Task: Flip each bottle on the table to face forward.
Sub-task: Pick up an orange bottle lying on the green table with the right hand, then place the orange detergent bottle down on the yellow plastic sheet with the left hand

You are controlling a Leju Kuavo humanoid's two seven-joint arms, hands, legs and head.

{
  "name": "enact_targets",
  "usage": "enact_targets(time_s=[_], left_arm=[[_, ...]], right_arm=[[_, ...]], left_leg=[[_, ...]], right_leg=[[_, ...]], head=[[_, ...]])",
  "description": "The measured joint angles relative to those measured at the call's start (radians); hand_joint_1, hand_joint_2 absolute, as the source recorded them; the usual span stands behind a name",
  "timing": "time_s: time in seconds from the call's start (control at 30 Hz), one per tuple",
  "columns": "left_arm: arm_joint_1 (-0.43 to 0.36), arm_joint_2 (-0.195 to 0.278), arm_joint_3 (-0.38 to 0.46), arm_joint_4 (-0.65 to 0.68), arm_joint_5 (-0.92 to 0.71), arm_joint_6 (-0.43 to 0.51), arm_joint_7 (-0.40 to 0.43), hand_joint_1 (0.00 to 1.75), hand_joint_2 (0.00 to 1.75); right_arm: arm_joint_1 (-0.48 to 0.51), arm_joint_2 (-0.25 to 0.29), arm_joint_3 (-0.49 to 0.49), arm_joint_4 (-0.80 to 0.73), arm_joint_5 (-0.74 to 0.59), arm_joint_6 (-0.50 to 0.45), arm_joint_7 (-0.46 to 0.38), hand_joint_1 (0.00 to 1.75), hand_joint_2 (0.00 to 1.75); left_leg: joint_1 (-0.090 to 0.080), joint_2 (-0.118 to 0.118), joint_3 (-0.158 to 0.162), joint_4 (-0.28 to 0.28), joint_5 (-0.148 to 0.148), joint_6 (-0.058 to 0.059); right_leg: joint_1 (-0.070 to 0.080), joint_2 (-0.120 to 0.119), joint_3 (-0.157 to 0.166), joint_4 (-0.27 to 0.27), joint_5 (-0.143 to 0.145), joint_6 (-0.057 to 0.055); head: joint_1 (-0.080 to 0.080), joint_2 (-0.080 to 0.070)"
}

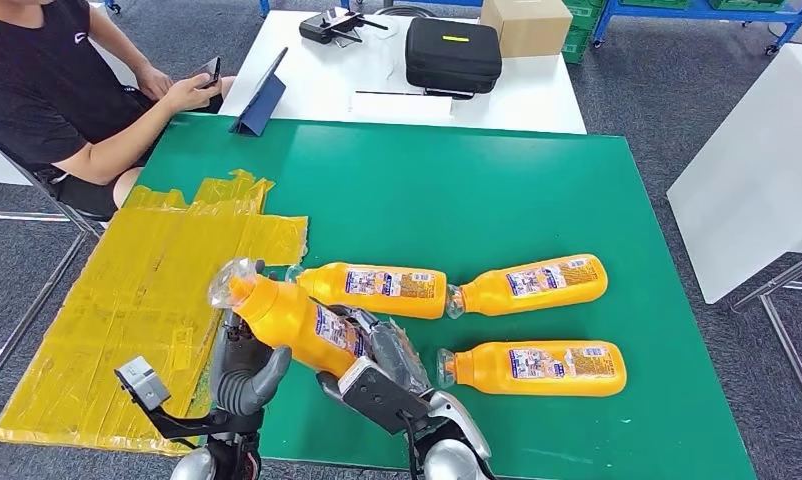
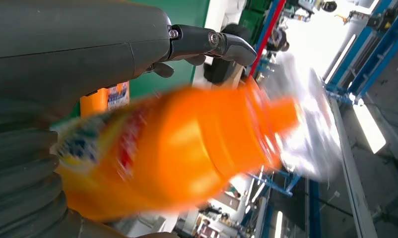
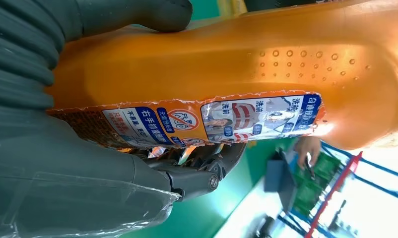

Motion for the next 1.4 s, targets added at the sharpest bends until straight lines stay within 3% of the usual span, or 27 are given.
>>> enact_targets(time_s=[0.43, 0.67, 1.13, 1.27, 1.4], left_arm=[[-0.006, 0.012, -0.019, 0.019, 0.010, -0.005, -0.003, 0.00, 1.75], [-0.017, 0.028, -0.018, 0.053, 0.034, -0.023, -0.008, 0.00, 1.75], [-0.036, 0.089, -0.029, 0.147, 0.006, -0.029, -0.026, 0.00, 1.75], [-0.038, 0.096, -0.029, 0.159, 0.006, -0.033, -0.028, 1.69, 1.75], [-0.041, 0.098, -0.029, 0.167, 0.010, -0.039, -0.032, 1.75, 1.75]], right_arm=[[-0.025, 0.007, 0.010, 0.067, 0.055, 0.031, 0.026, 1.75, 1.75], [-0.106, 0.005, 0.090, 0.198, 0.118, 0.050, 0.039, 1.75, 1.75], [-0.155, -0.037, 0.202, 0.236, 0.135, 0.061, 0.035, 1.75, 1.75], [-0.170, -0.042, 0.218, 0.251, 0.141, 0.061, 0.035, 1.75, 1.75], [-0.183, -0.045, 0.230, 0.263, 0.142, 0.061, 0.035, 1.75, 1.75]], left_leg=[[0.000, 0.000, -0.001, 0.000, 0.000, 0.000], [0.000, 0.000, -0.001, 0.000, 0.000, 0.000], [0.000, 0.000, -0.001, 0.000, 0.000, 0.000], [0.000, 0.000, -0.001, 0.000, 0.000, 0.000], [0.000, 0.000, -0.001, 0.000, 0.000, 0.000]], right_leg=[[0.000, 0.000, 0.001, 0.000, 0.000, 0.000], [0.000, 0.000, 0.000, 0.000, 0.000, 0.000], [0.000, 0.000, -0.002, 0.000, 0.000, 0.000], [0.000, 0.000, -0.002, 0.000, 0.000, 0.000], [0.000, 0.000, -0.002, 0.000, 0.000, 0.000]], head=[[0.000, 0.000], [0.000, 0.000], [0.000, 0.000], [0.000, 0.000], [0.000, 0.000]])
